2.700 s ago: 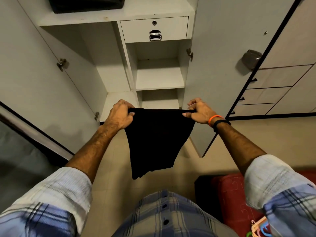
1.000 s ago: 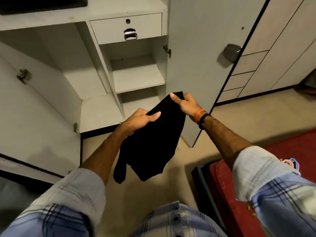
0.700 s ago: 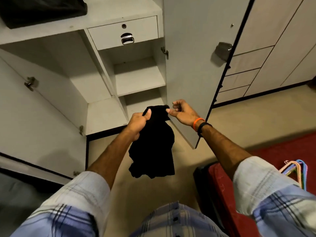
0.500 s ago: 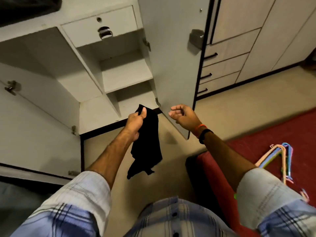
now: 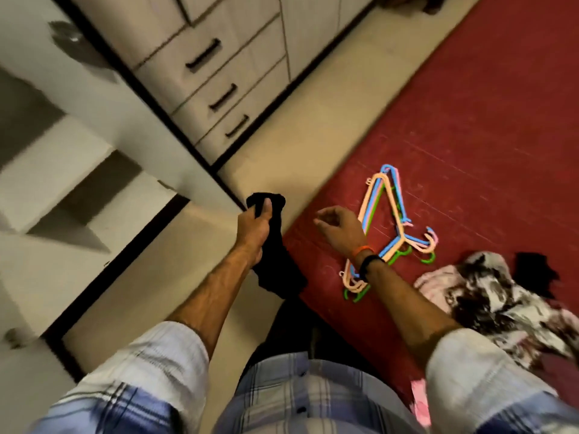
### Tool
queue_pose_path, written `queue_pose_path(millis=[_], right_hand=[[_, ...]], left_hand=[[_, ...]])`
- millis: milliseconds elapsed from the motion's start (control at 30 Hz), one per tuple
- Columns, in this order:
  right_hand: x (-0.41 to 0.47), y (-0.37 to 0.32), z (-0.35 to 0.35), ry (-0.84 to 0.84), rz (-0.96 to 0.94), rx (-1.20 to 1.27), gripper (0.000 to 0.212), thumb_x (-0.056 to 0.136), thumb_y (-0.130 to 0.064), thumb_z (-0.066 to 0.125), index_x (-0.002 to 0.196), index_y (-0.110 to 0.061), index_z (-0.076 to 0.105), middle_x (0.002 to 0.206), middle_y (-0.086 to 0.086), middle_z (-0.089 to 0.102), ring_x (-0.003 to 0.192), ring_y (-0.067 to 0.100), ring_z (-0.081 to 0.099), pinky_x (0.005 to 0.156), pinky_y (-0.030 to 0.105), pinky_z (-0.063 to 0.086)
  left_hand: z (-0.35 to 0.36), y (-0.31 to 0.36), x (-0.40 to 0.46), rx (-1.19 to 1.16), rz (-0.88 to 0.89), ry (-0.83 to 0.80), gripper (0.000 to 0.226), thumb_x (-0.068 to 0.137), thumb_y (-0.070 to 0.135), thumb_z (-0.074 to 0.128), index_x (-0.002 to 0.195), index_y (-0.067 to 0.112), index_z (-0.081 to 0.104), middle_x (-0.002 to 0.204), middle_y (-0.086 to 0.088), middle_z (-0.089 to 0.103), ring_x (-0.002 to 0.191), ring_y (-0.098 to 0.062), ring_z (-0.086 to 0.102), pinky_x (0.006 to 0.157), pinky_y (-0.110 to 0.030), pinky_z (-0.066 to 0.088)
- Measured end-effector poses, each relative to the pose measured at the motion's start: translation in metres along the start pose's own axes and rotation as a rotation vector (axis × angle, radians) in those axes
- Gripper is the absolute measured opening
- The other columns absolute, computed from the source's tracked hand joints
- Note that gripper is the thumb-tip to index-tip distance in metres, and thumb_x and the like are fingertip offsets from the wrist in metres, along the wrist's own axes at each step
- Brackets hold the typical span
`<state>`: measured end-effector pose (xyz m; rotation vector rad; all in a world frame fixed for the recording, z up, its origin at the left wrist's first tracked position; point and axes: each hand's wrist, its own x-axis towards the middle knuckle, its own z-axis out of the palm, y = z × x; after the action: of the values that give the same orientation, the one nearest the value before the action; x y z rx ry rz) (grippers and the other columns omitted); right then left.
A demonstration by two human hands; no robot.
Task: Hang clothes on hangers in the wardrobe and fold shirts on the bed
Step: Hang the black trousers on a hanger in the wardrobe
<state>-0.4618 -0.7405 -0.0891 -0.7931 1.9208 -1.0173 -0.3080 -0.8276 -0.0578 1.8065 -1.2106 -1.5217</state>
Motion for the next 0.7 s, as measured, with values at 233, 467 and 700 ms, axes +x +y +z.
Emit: queue_pose_path(millis=[233, 467, 700], right_hand=[[0.008, 0.087, -0.06, 0.299, 0.409, 0.063, 0.011, 0.085, -0.009, 0.068, 0.088, -0.019, 0.066, 0.081, -0.004, 0.067, 0.079, 0.013, 0.063, 0.076, 0.017, 0.049], [0.013, 0.146, -0.063, 0.385, 0.636, 0.018, 0.019, 0.087, -0.013, 0.068, 0.106, -0.01, 0.069, 0.1, 0.007, 0.071, 0.095, 0.023, 0.065, 0.074, 0.017, 0.035], [0.044, 0.181, -0.041, 0.559, 0.784, -0.038, 0.033, 0.082, -0.031, 0.077, 0.104, -0.01, 0.064, 0.094, 0.004, 0.071, 0.096, 0.025, 0.065, 0.074, 0.025, 0.042]], left_hand=[[0.131, -0.024, 0.028, 0.198, -0.062, -0.341, 0.042, 0.1, 0.038, 0.054, 0.127, 0.008, 0.064, 0.118, -0.005, 0.069, 0.109, -0.022, 0.065, 0.099, -0.041, 0.052], [0.182, -0.069, 0.052, 0.287, -0.139, -0.414, 0.041, 0.1, 0.035, 0.055, 0.133, 0.012, 0.06, 0.127, -0.003, 0.065, 0.119, -0.02, 0.06, 0.105, -0.041, 0.048], [0.201, -0.095, 0.071, 0.287, -0.234, -0.429, 0.033, 0.1, 0.035, 0.055, 0.125, 0.016, 0.064, 0.106, 0.008, 0.068, 0.104, -0.011, 0.065, 0.094, -0.031, 0.054]])
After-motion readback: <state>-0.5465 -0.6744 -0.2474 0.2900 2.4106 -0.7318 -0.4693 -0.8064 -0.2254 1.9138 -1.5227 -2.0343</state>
